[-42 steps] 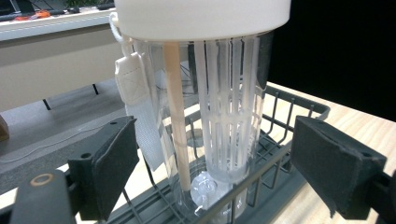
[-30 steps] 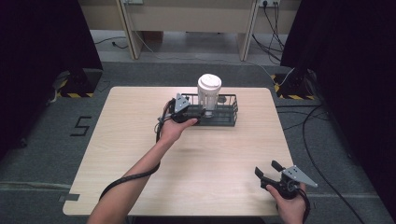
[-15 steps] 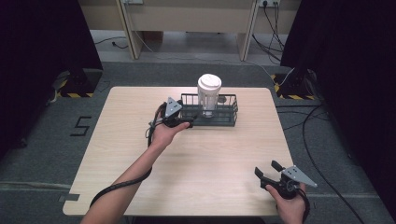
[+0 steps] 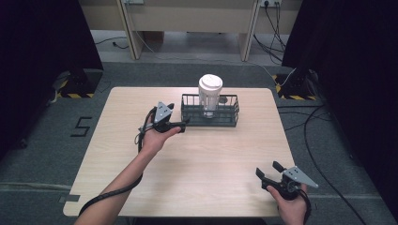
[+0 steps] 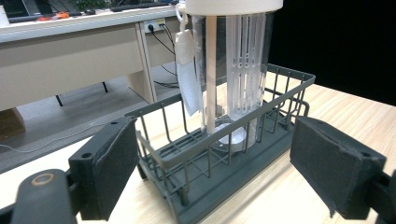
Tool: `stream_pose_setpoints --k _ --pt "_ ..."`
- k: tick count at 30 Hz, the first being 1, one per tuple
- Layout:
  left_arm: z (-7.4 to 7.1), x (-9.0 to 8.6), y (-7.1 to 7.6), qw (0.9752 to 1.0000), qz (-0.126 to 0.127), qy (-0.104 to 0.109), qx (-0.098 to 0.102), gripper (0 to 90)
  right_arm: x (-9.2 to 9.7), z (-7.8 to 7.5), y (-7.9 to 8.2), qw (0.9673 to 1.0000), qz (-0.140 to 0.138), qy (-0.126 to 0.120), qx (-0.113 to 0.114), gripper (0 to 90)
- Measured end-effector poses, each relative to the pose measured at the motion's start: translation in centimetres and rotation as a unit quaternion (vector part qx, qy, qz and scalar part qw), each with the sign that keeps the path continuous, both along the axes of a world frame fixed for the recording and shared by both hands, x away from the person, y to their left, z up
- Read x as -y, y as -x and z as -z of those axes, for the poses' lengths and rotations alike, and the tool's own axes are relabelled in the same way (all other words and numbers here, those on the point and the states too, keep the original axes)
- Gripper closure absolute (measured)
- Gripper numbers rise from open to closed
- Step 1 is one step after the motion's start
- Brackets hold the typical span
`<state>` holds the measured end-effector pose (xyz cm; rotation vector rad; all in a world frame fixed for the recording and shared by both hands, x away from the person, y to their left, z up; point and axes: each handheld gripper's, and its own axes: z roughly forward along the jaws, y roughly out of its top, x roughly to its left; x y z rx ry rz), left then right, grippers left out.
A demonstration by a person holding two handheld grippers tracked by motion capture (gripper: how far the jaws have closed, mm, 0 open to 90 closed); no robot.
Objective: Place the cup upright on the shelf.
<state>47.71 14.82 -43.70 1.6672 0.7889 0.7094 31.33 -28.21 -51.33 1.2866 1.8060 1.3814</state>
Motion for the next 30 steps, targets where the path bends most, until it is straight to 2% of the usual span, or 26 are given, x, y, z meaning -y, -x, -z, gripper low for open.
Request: stream_pose_setpoints --k 22,25,30 --pt "0.2 -4.5 3.5 0.9998 -0.017 0.008 0.01 14.8 -0.1 0.0 0.1 1.0 0.002 0.002 0.001 20.5" --pt "0.5 -5.2 4.2 0.9998 -0.018 0.008 0.009 14.8 -0.1 0.0 0.1 1.0 0.003 0.007 0.004 20.6" --pt "0.8 -5.9 4.8 0.9997 -0.022 0.009 0.008 14.9 -0.1 0.0 0.1 1.0 0.002 0.002 0.001 20.7"
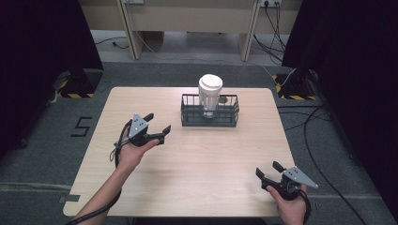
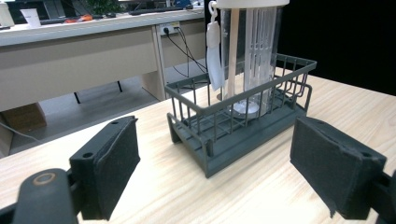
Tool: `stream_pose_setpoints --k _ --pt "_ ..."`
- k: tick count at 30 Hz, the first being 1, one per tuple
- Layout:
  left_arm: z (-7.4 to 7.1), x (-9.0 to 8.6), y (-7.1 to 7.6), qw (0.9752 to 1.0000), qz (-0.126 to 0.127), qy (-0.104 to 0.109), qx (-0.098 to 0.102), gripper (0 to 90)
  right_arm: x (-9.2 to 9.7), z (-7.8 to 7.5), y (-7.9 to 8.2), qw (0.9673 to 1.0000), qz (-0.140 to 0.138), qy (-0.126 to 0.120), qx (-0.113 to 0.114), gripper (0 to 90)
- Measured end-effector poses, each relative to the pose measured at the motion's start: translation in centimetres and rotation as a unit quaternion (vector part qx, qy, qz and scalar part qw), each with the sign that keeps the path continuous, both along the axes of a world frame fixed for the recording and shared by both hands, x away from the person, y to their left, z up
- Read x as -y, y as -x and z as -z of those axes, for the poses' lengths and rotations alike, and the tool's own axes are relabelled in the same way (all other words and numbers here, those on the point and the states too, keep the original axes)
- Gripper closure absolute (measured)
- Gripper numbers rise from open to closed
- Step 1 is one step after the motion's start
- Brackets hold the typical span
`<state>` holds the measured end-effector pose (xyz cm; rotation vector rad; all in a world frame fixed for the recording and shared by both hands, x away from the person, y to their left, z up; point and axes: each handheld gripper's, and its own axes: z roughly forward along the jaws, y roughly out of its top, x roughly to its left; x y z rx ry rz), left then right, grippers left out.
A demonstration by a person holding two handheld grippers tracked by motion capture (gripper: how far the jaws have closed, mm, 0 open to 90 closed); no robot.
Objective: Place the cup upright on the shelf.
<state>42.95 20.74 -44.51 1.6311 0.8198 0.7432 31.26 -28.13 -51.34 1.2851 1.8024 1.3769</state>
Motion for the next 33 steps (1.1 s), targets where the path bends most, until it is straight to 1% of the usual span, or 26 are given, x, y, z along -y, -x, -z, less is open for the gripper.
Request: stream_pose_setpoints --k 1,3,4,10,13,19,20,22,32,33 --pt "0.2 -0.3 0.3 1.0 -0.003 -0.001 0.0 14.9 0.0 0.0 0.0 1.0 0.0 0.0 0.0 20.7" --pt "0.3 -0.4 0.4 1.0 -0.003 -0.002 0.001 14.8 0.0 0.0 0.0 1.0 0.0 0.0 0.0 20.7" --pt "0.5 -0.7 0.7 1.0 -0.004 -0.006 0.0 14.8 0.0 0.0 0.0 1.0 0.0 0.0 -0.001 20.9" --pt "1.1 -1.4 1.4 0.9999 -0.007 -0.01 -0.006 14.8 0.0 0.0 0.0 1.0 -0.001 0.001 -0.001 20.9" --pt "1.2 -1.7 1.6 0.9999 -0.009 -0.01 -0.006 14.8 0.0 0.0 0.0 1.0 -0.001 0.0 -0.001 20.9" --pt "1.4 -3.0 2.6 0.9998 -0.018 -0.009 -0.007 14.8 0.0 0.0 0.0 1.0 0.001 0.001 0.0 21.0" --pt "1.4 -3.0 2.6 0.9998 -0.018 -0.009 -0.007 14.8 0.0 0.0 0.0 1.0 0.001 0.001 0.0 21.1" --pt "1.7 -3.5 3.1 0.9997 -0.022 -0.009 -0.009 14.8 0.0 0.0 0.0 1.0 0.002 0.003 0.002 21.1" --pt "2.4 -4.6 4.2 0.9994 -0.031 -0.006 -0.015 14.8 0.0 0.0 0.0 1.0 0.004 0.003 0.002 21.3" --pt "2.5 -4.8 4.5 0.9993 -0.034 -0.003 -0.016 14.8 0.0 0.0 0.0 1.0 0.004 0.003 0.002 21.3"
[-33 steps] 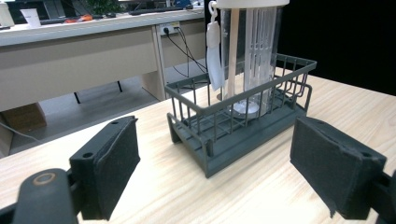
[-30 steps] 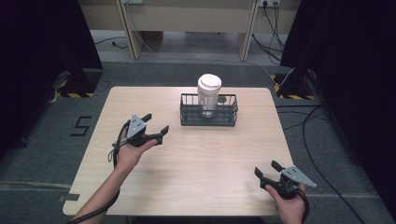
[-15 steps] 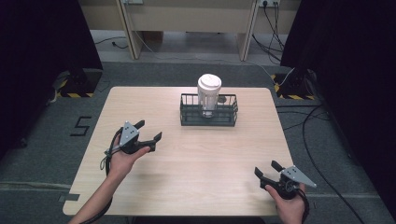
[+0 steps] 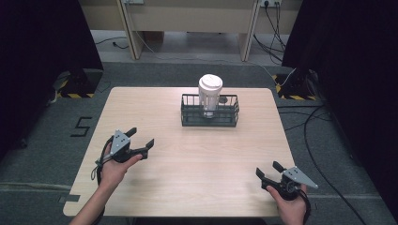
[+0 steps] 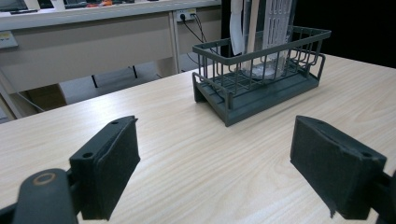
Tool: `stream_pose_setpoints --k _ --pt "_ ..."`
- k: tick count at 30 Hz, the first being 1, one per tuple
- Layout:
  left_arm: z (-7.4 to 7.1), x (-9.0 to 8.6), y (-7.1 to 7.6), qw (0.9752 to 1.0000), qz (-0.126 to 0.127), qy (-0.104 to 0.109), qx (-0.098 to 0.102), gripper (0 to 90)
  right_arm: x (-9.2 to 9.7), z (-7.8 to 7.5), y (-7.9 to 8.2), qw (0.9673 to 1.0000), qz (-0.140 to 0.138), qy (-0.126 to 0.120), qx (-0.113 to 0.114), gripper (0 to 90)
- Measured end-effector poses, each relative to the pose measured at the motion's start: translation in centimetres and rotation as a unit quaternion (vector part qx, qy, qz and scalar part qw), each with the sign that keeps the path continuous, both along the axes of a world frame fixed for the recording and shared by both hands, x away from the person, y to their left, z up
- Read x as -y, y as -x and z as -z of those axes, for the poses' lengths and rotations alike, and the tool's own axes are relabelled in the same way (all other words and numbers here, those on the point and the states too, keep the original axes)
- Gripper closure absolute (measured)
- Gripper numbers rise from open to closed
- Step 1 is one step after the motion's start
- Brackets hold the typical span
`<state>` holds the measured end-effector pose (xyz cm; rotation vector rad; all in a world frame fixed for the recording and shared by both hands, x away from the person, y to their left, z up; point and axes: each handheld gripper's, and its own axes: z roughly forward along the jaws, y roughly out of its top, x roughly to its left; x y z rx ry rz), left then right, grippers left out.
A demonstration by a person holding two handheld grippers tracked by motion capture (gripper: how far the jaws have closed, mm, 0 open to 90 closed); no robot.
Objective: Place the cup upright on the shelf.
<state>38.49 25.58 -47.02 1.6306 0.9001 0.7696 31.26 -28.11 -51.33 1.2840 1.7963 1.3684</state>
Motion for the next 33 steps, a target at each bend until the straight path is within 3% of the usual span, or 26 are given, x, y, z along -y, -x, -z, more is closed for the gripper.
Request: stream_pose_setpoints --k 33 --pt "2.4 -5.0 3.8 0.9985 -0.047 0.022 -0.019 14.7 -0.1 0.0 0.0 1.0 0.0 0.005 -0.001 21.6"
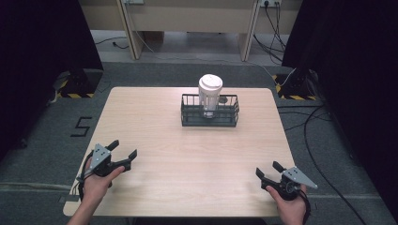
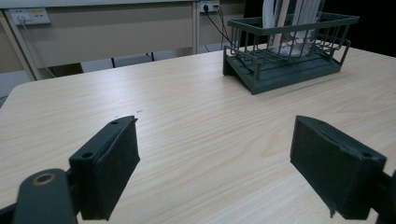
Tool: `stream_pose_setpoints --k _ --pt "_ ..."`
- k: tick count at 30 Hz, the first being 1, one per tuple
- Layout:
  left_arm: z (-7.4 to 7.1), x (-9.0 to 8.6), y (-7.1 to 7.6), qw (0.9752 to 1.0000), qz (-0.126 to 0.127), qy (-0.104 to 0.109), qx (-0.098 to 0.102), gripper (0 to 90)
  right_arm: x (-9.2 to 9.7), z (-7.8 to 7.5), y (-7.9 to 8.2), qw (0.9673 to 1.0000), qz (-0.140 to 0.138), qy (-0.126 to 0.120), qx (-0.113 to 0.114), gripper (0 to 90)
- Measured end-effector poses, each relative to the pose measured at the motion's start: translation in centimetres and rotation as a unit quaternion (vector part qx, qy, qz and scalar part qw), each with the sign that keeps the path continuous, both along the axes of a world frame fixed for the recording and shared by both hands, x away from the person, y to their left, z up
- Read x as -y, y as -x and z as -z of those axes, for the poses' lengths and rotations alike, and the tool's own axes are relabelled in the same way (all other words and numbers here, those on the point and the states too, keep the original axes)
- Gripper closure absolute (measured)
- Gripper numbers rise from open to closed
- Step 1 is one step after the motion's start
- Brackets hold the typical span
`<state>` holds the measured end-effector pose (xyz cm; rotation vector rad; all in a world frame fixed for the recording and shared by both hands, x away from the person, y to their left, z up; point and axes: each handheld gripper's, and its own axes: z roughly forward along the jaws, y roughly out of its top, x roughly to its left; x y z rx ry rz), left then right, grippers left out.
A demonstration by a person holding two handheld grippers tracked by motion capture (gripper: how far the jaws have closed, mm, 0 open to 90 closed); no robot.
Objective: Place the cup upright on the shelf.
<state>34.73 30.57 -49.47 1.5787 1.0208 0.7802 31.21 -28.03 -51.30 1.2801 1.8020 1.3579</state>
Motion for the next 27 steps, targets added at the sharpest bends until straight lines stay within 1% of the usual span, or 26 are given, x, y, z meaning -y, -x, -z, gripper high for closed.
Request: stream_pose_setpoints --k 8,9,10,13,16,22,24,27 --pt "0.7 -1.3 0.9 0.9999 -0.015 0.003 -0.007 14.7 -0.1 0.0 0.0 1.0 -0.001 0.0 0.0 21.6" --pt "1.0 -1.7 1.1 0.9998 -0.02 0.005 -0.009 14.7 -0.1 0.0 0.1 1.0 0.0 0.001 0.001 21.6" --pt "1.0 -1.7 1.1 0.9998 -0.02 0.005 -0.009 14.7 -0.1 0.0 0.1 1.0 0.0 0.001 0.001 21.6" --pt "1.7 -2.4 1.5 0.9995 -0.026 0.004 -0.016 14.7 -0.1 0.0 0.0 1.0 -0.001 0.001 -0.001 21.7" --pt "1.9 -2.8 1.7 0.9993 -0.035 0.006 -0.016 14.7 -0.1 0.0 0.1 1.0 -0.001 0.002 -0.001 21.7" --pt "2.3 -2.7 1.9 0.9991 -0.041 0.004 -0.013 14.7 0.0 0.0 0.0 1.0 0.0 -0.001 -0.002 21.7" --pt "2.3 -2.6 1.9 0.9991 -0.04 -0.007 -0.012 14.7 0.0 0.0 0.1 1.0 -0.001 -0.001 -0.001 21.6" --pt "2.2 -2.4 1.9 0.9992 -0.038 -0.007 -0.008 14.8 0.0 0.0 0.1 1.0 -0.001 -0.001 -0.001 21.3"
